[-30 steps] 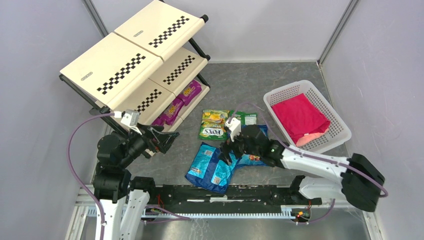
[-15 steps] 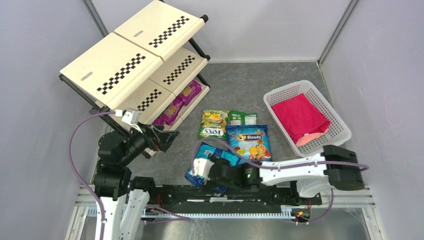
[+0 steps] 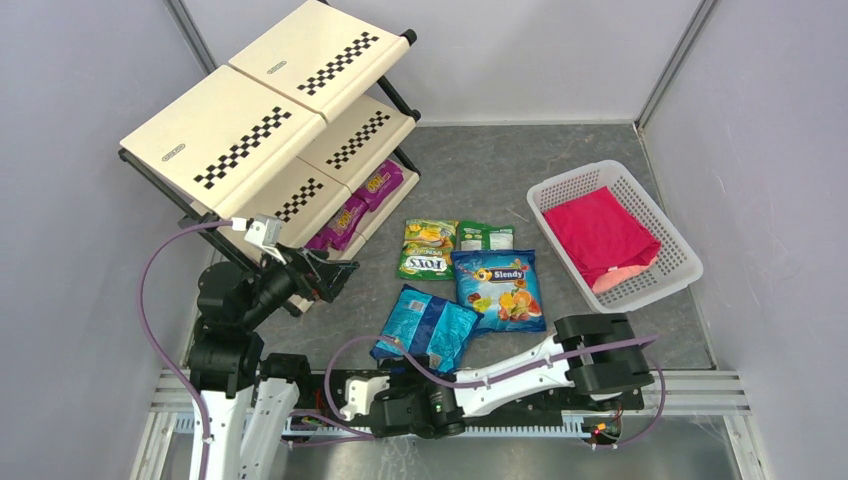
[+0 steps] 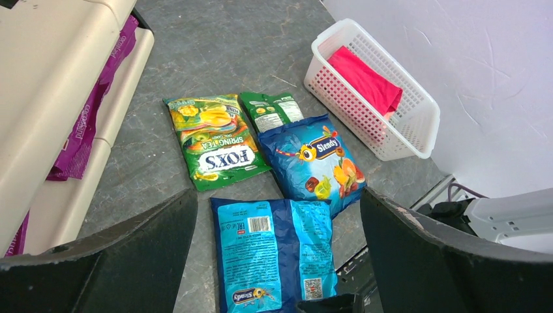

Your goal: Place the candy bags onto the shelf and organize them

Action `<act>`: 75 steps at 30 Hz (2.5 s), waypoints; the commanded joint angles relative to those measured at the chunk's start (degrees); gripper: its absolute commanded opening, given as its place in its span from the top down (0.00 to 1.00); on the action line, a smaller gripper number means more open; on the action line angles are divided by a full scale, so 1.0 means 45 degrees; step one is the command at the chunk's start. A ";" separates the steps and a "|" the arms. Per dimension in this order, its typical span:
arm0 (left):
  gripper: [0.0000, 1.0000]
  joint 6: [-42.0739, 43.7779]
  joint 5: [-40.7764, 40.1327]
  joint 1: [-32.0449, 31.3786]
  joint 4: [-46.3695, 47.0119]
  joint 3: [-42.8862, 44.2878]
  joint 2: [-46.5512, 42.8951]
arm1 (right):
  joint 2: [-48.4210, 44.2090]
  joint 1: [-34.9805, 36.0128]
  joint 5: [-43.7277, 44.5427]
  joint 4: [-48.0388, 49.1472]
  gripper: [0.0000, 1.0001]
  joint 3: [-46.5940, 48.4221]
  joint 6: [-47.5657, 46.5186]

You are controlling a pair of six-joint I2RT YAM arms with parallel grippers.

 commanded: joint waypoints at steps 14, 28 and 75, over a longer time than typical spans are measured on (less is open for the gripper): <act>0.00 0.0197 0.0254 0.0099 0.0537 -0.0004 0.0290 | 0.0773 -0.0251 0.2509 -0.0279 0.31 -0.0313 0.0603; 0.00 0.0071 0.0188 0.0077 -0.0151 0.0657 0.1494 | -0.3217 -0.1524 0.1879 0.3054 1.00 -0.3119 0.0931; 0.09 -0.2177 0.1299 -0.0099 -0.2399 -0.1308 0.3358 | -0.5500 -0.6712 -0.4782 0.6914 1.00 -0.1235 0.1162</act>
